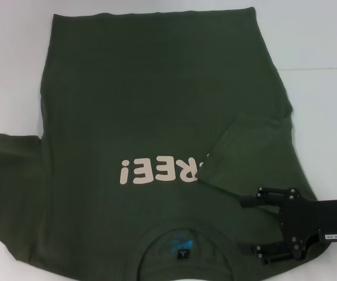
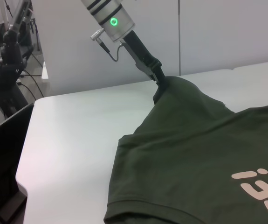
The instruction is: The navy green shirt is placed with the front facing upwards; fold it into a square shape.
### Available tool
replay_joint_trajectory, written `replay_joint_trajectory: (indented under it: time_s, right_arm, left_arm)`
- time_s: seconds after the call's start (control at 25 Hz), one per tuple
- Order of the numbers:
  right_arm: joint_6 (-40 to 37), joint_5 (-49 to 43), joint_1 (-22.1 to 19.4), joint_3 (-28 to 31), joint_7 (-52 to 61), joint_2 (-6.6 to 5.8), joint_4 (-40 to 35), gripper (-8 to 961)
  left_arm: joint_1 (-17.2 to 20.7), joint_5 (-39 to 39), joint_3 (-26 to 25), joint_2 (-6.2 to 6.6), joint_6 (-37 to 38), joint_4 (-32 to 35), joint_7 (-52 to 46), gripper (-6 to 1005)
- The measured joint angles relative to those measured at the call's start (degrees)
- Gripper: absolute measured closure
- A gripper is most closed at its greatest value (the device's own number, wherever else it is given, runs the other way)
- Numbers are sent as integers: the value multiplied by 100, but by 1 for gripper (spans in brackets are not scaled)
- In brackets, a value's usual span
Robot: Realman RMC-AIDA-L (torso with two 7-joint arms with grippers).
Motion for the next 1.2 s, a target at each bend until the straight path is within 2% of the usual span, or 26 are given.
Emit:
replay_joint_trajectory:
  time_s: [0.2, 0.4, 0.64, 0.84, 1.0, 1.2]
  right_arm:
    - [5, 0, -2, 0, 6, 0, 2, 38]
    - [29, -1, -4, 0, 6, 0, 2, 38]
    - [35, -7, -4, 0, 6, 0, 3, 37]
    - [51, -9, -18, 0, 4, -8, 58, 36]
    - [64, -10, -31, 0, 1, -17, 65, 36]
    - [75, -9, -45, 0, -1, -13, 69, 36]
  left_arm:
    - [-11, -3, -2, 0, 96, 1, 22, 956]
    - [-203, -144, 38, -15, 795, 89, 23, 955]
    - [-413, -1262, 134, -83, 1433, 272, 142, 955]
    - [-670, -1380, 402, -181, 1377, -52, 122, 954]
    - [-850, -1534, 658, -188, 1134, -441, 109, 953]
    - [-1046, -1596, 732, -189, 777, -887, 141, 953]
